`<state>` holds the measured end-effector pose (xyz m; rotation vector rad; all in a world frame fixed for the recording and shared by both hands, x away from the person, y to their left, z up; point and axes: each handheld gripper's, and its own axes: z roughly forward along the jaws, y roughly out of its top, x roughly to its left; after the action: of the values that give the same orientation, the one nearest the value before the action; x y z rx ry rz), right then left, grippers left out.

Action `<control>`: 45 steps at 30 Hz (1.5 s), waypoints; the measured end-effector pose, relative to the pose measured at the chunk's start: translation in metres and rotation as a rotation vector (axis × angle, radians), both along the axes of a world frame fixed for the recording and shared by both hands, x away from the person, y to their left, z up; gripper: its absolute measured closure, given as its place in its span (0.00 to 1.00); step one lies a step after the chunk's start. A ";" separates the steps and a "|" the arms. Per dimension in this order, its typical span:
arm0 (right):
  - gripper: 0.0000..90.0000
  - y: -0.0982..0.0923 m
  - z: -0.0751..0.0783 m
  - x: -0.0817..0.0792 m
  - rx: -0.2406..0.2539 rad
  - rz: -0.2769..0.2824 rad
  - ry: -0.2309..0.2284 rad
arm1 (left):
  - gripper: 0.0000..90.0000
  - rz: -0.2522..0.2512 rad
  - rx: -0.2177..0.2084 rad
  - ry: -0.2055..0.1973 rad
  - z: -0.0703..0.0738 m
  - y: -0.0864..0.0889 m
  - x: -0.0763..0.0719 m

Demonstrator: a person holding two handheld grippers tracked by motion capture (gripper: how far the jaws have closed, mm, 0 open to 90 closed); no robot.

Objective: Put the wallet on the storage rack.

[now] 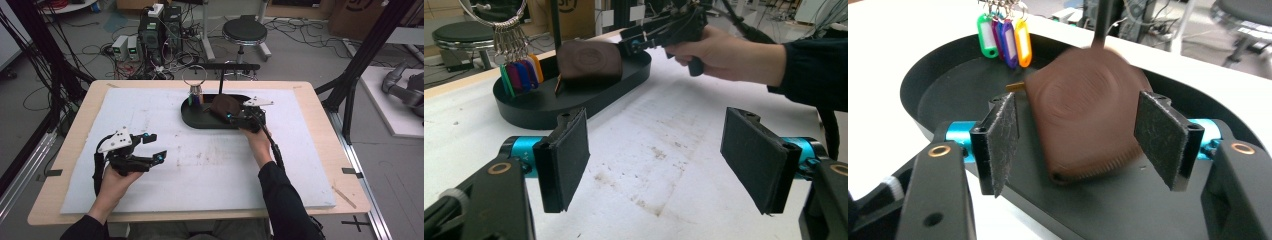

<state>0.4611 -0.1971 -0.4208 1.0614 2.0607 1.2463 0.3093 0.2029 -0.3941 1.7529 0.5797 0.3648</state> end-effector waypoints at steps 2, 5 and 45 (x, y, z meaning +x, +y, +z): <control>0.36 -0.004 0.006 -0.004 -0.020 -0.003 -0.027 | 0.30 0.002 0.000 0.000 0.000 0.000 0.001; 0.36 -0.012 0.014 -0.013 -0.007 0.005 -0.056 | 0.30 0.008 0.000 -0.004 0.001 0.000 0.001; 0.27 -0.135 0.019 -0.115 0.055 0.015 -0.018 | 0.30 0.196 0.055 -0.045 0.009 0.030 0.007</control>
<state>0.3457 -0.3325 -0.4016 1.0580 2.0349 1.3223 0.3166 0.2331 -0.3848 1.7403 0.7169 0.5602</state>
